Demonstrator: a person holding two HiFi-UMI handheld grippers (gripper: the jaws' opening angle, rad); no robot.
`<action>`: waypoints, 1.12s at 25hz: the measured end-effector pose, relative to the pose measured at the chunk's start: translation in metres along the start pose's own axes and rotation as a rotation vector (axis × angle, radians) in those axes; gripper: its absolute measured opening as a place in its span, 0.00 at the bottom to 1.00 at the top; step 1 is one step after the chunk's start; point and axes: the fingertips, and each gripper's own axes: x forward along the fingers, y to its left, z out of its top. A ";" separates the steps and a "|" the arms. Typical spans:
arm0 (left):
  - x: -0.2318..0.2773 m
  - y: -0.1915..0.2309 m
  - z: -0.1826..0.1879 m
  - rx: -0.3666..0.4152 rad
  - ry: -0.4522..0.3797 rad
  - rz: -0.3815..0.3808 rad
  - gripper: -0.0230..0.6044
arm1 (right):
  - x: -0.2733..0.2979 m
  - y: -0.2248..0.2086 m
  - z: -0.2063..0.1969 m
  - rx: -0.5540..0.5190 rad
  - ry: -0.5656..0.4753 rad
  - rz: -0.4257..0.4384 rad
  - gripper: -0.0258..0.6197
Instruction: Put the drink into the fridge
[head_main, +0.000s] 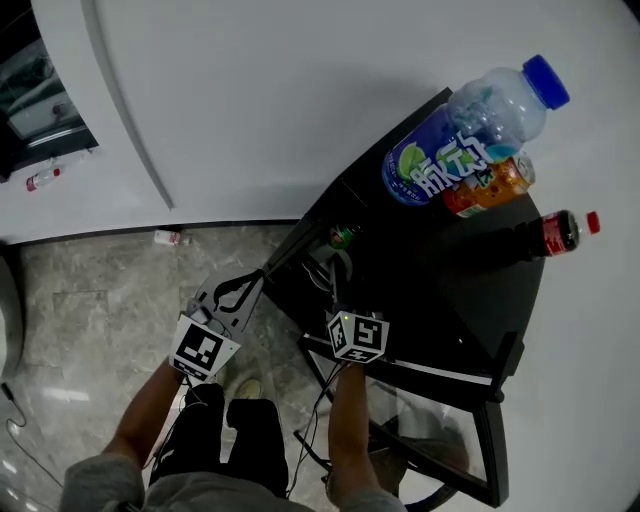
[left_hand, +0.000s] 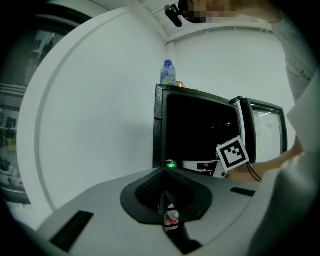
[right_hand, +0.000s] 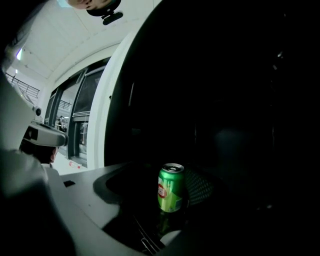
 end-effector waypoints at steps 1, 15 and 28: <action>-0.003 -0.003 0.005 0.003 0.000 -0.003 0.04 | -0.006 0.004 0.005 0.007 0.001 0.007 0.53; -0.035 -0.048 0.114 0.088 -0.063 -0.058 0.04 | -0.090 0.052 0.104 0.036 -0.042 0.086 0.44; -0.085 -0.077 0.202 0.142 -0.062 -0.103 0.04 | -0.173 0.061 0.213 0.063 -0.075 0.020 0.33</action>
